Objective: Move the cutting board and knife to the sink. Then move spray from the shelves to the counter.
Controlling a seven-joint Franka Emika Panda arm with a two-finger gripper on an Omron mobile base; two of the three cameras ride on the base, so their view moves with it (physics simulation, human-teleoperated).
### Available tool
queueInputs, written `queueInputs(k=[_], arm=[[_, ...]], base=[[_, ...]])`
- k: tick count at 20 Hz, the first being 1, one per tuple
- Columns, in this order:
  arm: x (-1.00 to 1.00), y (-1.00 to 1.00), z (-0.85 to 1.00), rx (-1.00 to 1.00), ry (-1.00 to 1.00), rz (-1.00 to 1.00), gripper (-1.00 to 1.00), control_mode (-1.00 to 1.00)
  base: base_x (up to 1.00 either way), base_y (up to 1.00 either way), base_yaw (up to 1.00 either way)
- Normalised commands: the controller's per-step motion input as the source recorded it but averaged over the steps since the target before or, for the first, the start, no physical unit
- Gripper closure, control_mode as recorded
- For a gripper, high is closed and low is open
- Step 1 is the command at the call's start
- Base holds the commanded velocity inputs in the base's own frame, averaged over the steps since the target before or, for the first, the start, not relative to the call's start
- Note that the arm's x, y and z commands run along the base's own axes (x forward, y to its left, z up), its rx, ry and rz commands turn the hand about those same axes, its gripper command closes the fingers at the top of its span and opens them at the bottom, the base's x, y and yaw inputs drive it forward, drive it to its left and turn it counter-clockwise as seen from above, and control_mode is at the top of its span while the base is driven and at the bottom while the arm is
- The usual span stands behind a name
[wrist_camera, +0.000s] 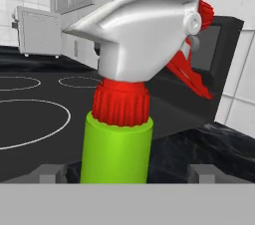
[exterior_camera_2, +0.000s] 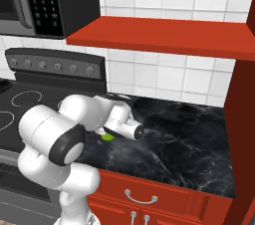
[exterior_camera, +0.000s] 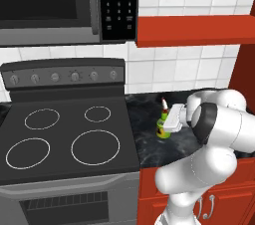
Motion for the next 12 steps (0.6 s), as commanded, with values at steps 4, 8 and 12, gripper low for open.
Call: queueInputs(k=[4, 8, 12], arm=[[0.0, 0.0, -0.03, 0.0, 0.0, -0.01, -1.0, -1.0], [0.0, -0.01, 0.0, 0.0, 0.0, 0.0, -1.0, -1.0], [0.0, -0.01, 0.05, 0.0, 0.0, -0.01, -1.0, -1.0]], base=[[0.0, 0.0, 0.0], [0.0, 0.0, 0.0], [0.0, 0.0, 0.0]])
